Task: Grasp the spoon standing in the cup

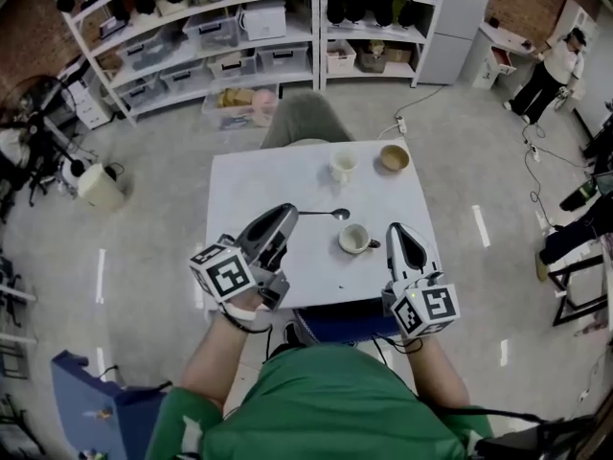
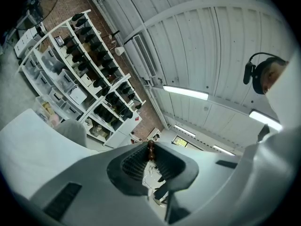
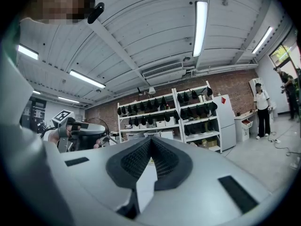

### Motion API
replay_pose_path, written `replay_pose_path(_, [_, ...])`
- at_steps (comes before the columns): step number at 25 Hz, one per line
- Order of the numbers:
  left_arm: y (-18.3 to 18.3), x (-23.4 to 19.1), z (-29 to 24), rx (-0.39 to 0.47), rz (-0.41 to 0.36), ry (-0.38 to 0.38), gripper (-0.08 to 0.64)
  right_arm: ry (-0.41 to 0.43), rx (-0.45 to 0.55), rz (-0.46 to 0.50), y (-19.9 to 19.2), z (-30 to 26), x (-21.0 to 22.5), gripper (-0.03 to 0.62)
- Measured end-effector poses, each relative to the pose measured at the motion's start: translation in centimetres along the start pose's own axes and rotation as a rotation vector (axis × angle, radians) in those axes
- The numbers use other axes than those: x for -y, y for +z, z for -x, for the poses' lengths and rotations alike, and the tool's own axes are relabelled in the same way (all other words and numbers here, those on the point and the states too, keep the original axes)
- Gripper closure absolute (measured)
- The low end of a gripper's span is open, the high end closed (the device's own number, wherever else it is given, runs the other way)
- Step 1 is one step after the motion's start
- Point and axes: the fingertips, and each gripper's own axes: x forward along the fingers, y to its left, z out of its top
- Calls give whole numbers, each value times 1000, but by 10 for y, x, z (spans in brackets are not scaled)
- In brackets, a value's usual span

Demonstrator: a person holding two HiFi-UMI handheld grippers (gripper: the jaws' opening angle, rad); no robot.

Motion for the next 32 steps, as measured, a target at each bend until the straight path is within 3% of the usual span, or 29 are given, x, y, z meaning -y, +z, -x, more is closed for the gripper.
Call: replay_pose_path(32, [-13, -36, -36, -48, 38, 2, 505, -49, -33, -14, -20, -9, 30, 571])
